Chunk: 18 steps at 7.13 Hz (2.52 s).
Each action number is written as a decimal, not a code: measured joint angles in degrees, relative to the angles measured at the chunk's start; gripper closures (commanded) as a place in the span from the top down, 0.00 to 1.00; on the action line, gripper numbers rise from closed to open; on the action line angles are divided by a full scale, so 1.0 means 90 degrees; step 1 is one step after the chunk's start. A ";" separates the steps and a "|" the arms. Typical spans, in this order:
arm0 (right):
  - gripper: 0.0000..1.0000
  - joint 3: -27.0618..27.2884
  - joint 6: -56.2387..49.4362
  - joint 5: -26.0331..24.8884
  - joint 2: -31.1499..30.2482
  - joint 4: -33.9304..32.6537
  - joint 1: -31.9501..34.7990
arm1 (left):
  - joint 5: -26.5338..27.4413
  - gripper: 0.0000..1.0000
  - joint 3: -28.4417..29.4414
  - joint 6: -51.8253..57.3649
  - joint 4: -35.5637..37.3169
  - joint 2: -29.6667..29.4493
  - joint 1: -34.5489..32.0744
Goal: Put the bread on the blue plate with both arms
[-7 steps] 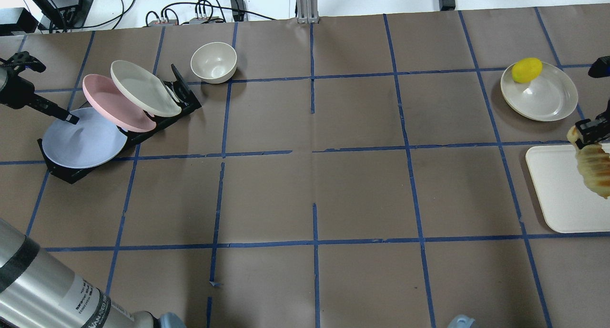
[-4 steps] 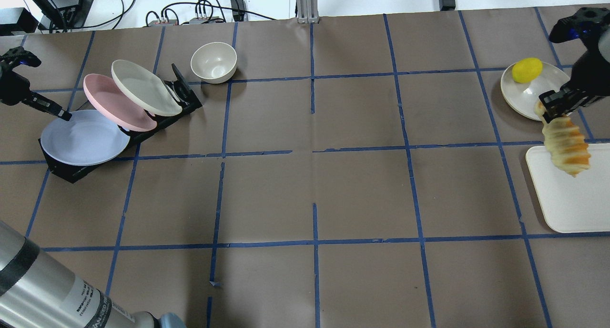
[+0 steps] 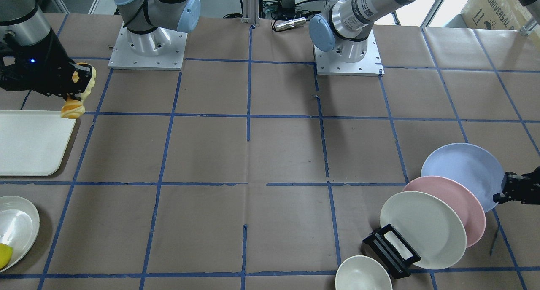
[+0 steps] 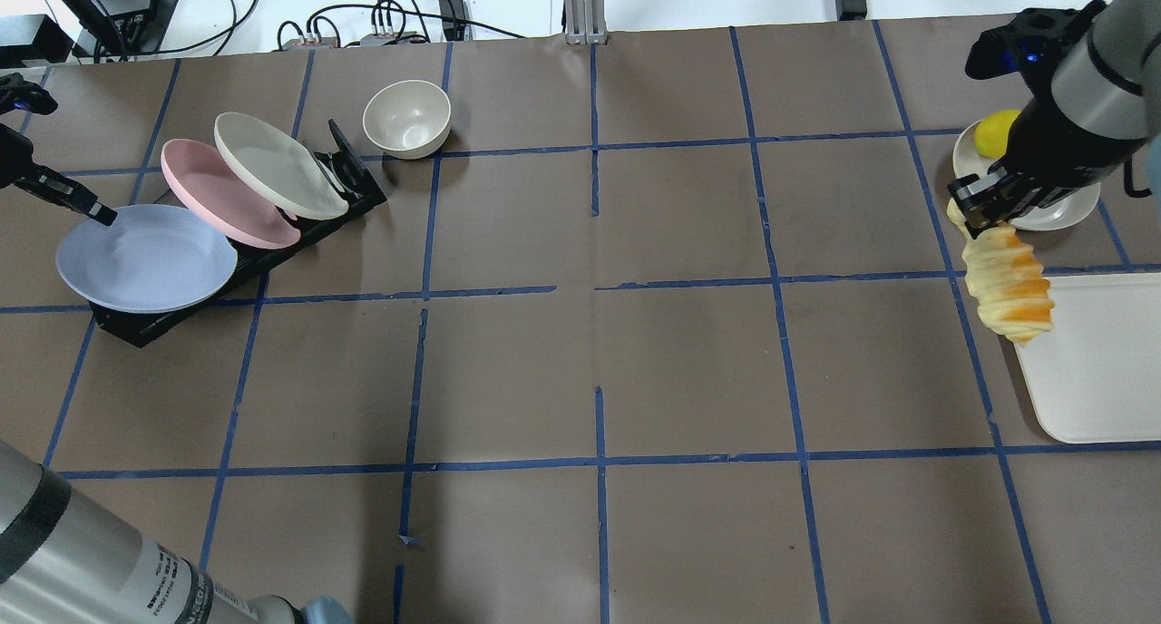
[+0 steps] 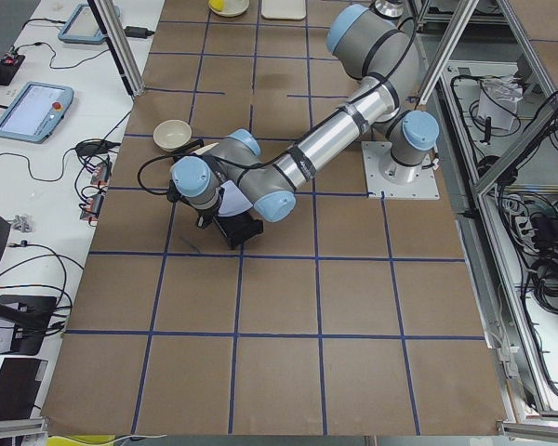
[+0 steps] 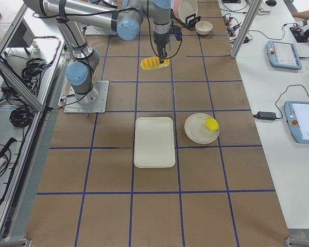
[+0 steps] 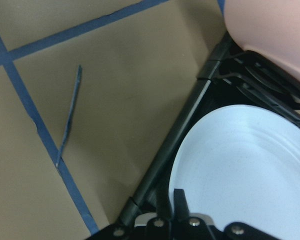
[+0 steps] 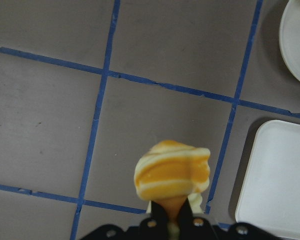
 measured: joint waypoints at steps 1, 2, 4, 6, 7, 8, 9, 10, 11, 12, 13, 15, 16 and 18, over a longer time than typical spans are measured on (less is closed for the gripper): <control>0.00 -0.0003 0.0328 -0.0008 -0.0015 0.0056 0.0312 | 0.0004 0.03 -0.0084 -0.0004 -0.0374 0.0381 0.0007; 0.00 -0.0008 0.0535 -0.0007 -0.0039 0.0128 0.0532 | 0.0005 0.03 -0.0217 -0.0082 -0.0763 0.0866 -0.0010; 0.01 -0.0010 0.0769 0.0027 -0.0066 0.0263 0.0681 | -0.0005 0.03 -0.0818 -0.0675 -0.1142 0.1882 -0.0165; 0.01 -0.0138 0.1769 0.0127 -0.0058 0.0674 0.0753 | -0.0020 0.03 -0.1806 -0.2144 -0.0870 0.2793 -0.1023; 0.01 -0.0285 0.2308 0.0236 -0.0033 0.0935 0.0849 | -0.0023 0.03 -0.2244 -0.3205 -0.0270 0.2987 -0.1683; 0.01 -0.0392 0.2598 0.0293 -0.0011 0.1043 0.0958 | -0.0021 0.03 -0.2624 -0.4306 0.0513 0.3019 -0.2332; 0.01 -0.0438 0.2708 0.0309 0.0001 0.1022 0.1065 | -0.0023 0.03 -0.3006 -0.5402 0.1323 0.3008 -0.2906; 0.01 -0.0453 0.2746 0.0310 0.0004 0.0944 0.1169 | -0.0037 0.03 -0.3384 -0.6417 0.2148 0.2996 -0.3377; 0.01 -0.0457 0.2762 0.0310 0.0010 0.0851 0.1282 | -0.0039 0.03 -0.3686 -0.7259 0.2862 0.2986 -0.3798; 0.01 -0.0457 0.2764 0.0310 0.0034 0.0698 0.1403 | -0.0031 0.03 -0.3888 -0.7992 0.3351 0.2974 -0.4226; 0.01 -0.0456 0.2763 0.0312 0.0109 0.0493 0.1516 | -0.0017 0.03 -0.4037 -0.8644 0.3719 0.2962 -0.4671; 0.01 -0.0453 0.2761 0.0297 0.0413 0.0015 0.1724 | 0.0218 0.04 -0.4464 -0.9615 0.4460 0.2904 -0.5464; 0.01 -0.0449 0.2760 0.0278 0.0640 -0.0298 0.1817 | 0.0360 0.08 -0.4730 -0.9966 0.4996 0.2759 -0.5779; 0.02 -0.0450 0.2751 0.0300 0.1130 -0.0957 0.1915 | 0.0597 1.00 -0.5130 -1.0290 0.5976 0.2388 -0.6142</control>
